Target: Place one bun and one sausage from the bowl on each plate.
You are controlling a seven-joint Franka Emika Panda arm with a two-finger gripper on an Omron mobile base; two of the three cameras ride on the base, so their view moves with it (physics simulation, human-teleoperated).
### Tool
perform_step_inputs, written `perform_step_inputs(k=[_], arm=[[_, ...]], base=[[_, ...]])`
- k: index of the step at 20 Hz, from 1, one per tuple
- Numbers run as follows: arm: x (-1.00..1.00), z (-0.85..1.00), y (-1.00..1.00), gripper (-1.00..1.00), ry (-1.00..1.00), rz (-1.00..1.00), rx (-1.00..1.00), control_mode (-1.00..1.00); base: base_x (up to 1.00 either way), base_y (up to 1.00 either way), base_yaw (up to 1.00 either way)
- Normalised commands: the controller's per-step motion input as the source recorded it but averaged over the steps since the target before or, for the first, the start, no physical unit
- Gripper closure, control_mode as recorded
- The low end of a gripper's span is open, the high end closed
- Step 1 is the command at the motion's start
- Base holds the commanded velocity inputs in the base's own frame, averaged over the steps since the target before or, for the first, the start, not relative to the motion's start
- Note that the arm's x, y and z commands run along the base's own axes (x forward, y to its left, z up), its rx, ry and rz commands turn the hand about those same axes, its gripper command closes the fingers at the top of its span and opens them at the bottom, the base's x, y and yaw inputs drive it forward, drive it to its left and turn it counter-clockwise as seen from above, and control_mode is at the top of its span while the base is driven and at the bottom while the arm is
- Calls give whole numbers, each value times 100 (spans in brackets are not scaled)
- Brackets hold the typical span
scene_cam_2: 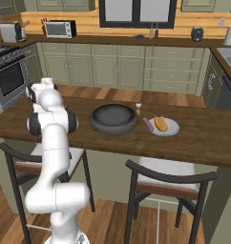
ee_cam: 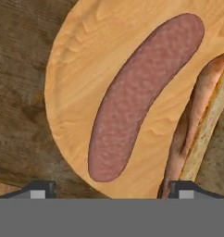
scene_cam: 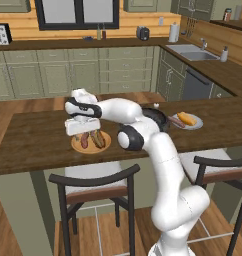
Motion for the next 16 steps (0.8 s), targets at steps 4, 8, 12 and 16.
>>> perform_step_inputs(k=[4, 8, 12, 16], arm=[[-93, 39, -71, -100, -13, 0, 6, -100], [-97, 18, -100, -100, -16, 0, 14, -100], [-96, -2, -99, -100, -36, 0, 19, -100], [-34, 53, -74, -100, -45, 0, 24, -100]], base=[[0, 0, 0], [0, 0, 0], [0, 0, 0], [0, 0, 0]])
